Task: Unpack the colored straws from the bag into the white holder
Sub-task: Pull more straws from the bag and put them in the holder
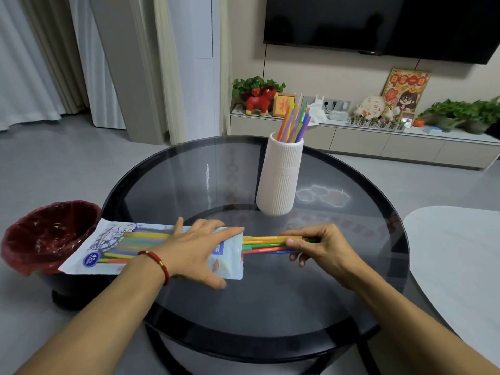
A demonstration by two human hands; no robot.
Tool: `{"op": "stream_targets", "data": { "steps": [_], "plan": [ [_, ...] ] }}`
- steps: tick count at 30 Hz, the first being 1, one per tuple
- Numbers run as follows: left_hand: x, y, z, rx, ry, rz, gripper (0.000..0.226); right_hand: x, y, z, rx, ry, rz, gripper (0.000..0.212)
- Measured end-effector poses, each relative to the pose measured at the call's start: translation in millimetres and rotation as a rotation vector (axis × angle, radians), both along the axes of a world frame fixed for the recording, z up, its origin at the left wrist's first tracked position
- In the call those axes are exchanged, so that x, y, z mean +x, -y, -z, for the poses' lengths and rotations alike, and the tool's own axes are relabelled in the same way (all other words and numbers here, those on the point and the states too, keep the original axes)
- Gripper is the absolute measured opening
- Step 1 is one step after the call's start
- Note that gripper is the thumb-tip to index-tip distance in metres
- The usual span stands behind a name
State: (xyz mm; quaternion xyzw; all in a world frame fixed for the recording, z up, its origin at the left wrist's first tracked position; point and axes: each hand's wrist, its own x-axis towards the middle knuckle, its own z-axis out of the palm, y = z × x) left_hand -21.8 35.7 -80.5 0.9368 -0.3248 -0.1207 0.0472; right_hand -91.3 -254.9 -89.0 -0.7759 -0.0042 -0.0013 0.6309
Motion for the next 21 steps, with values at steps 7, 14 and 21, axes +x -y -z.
{"op": "stream_targets", "data": {
  "steps": [7, 14, 21],
  "plan": [
    [-12.5, 41.0, 4.2, -0.131, 0.116, -0.023, 0.053, -6.4, -1.6, -9.8, 0.072, 0.024, -0.015, 0.027],
    [-11.1, 45.0, 11.6, -0.035, 0.164, -0.075, 0.029, -9.2, 25.8, -14.7, 0.548, -0.128, 0.049, 0.03],
    [-17.2, 53.5, 8.9, -0.084, 0.169, -0.099, 0.029, -6.4, -27.6, 6.7, 0.602, -0.144, -0.006, 0.083]
  ]
}}
